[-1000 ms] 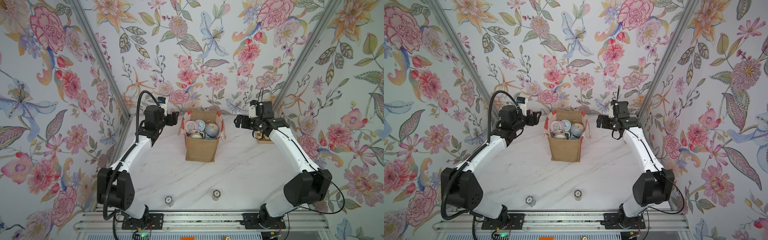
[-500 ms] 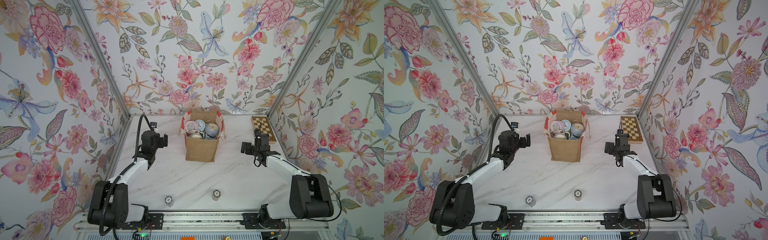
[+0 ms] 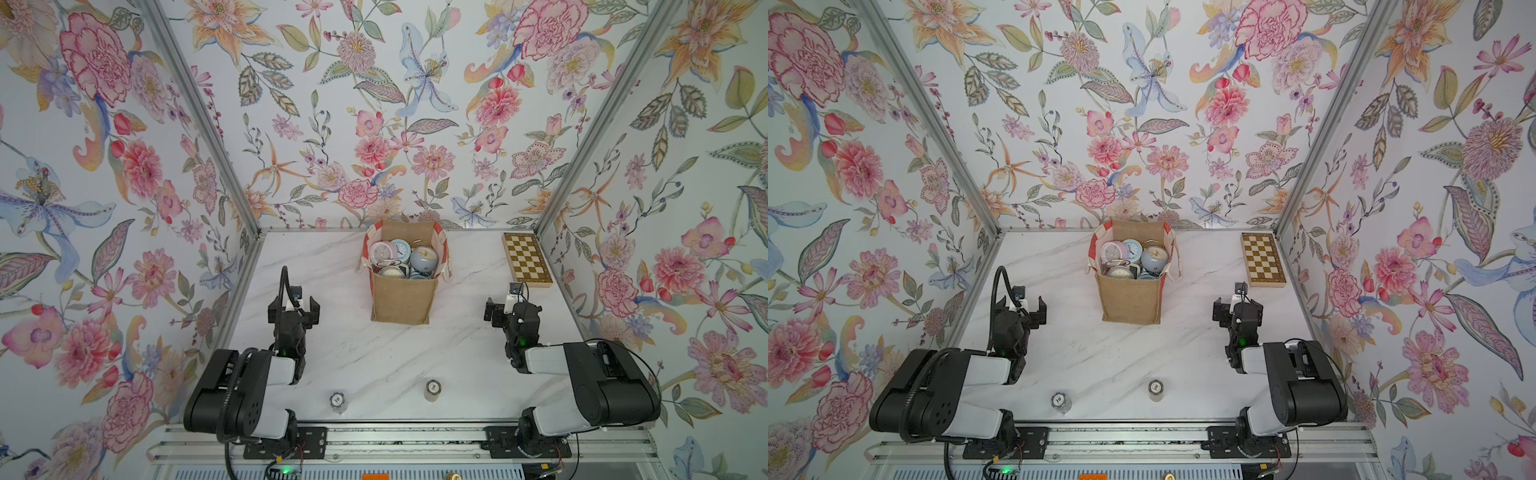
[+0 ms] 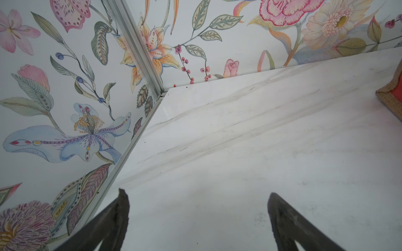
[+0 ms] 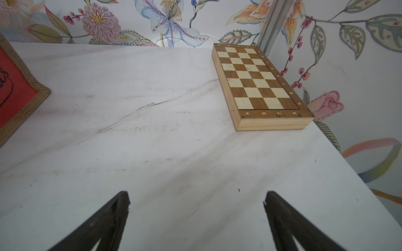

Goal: Put the alarm clock into the canvas bag
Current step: Reset both arms

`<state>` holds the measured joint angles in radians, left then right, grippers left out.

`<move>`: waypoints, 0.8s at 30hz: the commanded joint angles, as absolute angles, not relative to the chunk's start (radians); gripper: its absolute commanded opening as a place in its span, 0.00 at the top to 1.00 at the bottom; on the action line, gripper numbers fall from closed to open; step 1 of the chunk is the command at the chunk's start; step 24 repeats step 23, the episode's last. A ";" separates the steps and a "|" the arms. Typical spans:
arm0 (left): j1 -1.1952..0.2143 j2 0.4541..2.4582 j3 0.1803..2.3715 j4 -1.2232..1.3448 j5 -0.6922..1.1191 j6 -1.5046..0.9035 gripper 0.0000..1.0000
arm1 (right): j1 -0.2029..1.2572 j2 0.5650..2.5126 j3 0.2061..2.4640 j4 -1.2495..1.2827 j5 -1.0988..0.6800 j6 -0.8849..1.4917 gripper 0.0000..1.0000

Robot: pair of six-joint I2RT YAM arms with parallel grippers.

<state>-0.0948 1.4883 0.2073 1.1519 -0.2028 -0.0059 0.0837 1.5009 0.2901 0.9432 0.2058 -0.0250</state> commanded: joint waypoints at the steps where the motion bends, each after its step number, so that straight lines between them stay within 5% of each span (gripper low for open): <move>1: -0.080 1.593 0.151 1.526 -0.133 0.019 0.01 | 0.080 1.567 0.250 1.229 0.169 -0.071 0.01; 17: -0.063 1.572 0.213 1.389 -0.109 0.002 0.01 | 0.066 1.551 0.277 1.141 0.188 -0.040 0.01; 24: -0.063 1.572 0.213 1.390 -0.108 0.000 0.01 | 0.025 1.547 0.295 1.098 0.060 -0.032 0.01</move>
